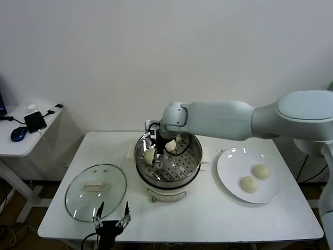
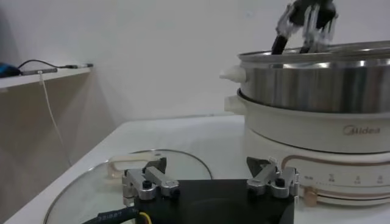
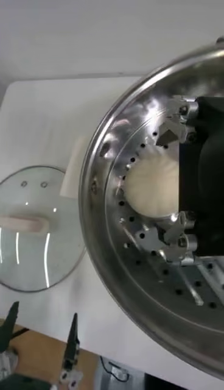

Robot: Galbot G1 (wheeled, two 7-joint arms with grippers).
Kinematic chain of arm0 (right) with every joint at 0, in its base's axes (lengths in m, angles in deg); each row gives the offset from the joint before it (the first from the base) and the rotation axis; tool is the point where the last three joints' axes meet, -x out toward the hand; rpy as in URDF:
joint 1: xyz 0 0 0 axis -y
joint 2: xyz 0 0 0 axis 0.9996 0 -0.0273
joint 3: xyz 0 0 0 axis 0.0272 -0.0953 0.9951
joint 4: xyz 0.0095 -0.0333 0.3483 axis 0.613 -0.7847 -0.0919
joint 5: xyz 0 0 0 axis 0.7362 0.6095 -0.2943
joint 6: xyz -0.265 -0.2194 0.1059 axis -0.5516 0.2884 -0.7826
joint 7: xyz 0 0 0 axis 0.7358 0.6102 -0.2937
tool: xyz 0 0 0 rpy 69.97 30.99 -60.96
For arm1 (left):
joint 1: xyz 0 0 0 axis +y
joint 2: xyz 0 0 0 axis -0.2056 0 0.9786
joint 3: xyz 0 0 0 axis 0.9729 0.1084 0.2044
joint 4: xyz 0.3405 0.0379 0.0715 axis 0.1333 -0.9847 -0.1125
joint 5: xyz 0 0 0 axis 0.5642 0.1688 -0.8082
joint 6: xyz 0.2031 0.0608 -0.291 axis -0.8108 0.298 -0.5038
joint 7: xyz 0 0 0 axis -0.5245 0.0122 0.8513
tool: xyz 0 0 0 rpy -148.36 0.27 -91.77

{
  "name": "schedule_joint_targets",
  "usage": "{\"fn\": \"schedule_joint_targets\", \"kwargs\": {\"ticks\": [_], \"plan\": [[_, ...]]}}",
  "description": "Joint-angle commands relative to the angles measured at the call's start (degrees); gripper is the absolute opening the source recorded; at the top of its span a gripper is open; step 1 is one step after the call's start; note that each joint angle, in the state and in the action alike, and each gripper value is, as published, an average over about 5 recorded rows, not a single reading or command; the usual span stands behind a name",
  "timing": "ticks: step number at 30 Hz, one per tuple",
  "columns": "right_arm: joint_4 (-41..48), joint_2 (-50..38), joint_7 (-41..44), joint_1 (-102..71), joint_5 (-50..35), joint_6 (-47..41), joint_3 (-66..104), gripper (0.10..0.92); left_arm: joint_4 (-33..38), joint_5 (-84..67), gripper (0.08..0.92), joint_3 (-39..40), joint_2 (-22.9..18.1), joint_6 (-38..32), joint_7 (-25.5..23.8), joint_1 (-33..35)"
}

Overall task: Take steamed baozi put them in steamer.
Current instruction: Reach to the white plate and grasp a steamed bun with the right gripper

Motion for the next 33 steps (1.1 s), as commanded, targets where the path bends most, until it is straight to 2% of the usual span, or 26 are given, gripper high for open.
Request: {"fn": "schedule_joint_targets", "kwargs": {"ticks": [1, 7, 10, 16, 22, 33], "plan": [[-2.39, -12.24, 14.04, 10.8, 3.32, 10.34, -3.41, 0.823, 0.13, 0.37, 0.823, 0.12, -0.15, -0.07, 0.03, 0.1], [-6.52, -28.33, 23.01, 18.1, 12.07, 16.91, -11.0, 0.823, 0.36, 0.43, 0.823, 0.43, -0.21, -0.02, 0.02, -0.14], [-8.35, -35.84, 23.49, 17.99, 17.29, 18.06, -14.86, 0.823, 0.38, 0.31, 0.823, 0.11, -0.25, 0.06, 0.03, -0.34], [-7.61, -44.14, 20.94, 7.62, 27.68, 17.15, -14.41, 0.823, 0.99, -0.14, 0.823, -0.64, -0.46, 0.52, -0.12, -0.58], [-4.45, -46.49, 18.26, -6.24, 34.98, 14.66, -5.18, 0.823, 0.74, -0.17, 0.823, -0.61, -0.82, 0.5, -0.12, -0.49], [-0.6, -42.17, 13.24, -22.07, 37.55, 9.81, 8.76, 0.823, 0.66, 0.15, 0.823, -0.41, -0.93, 0.28, -0.19, 0.21]]}}
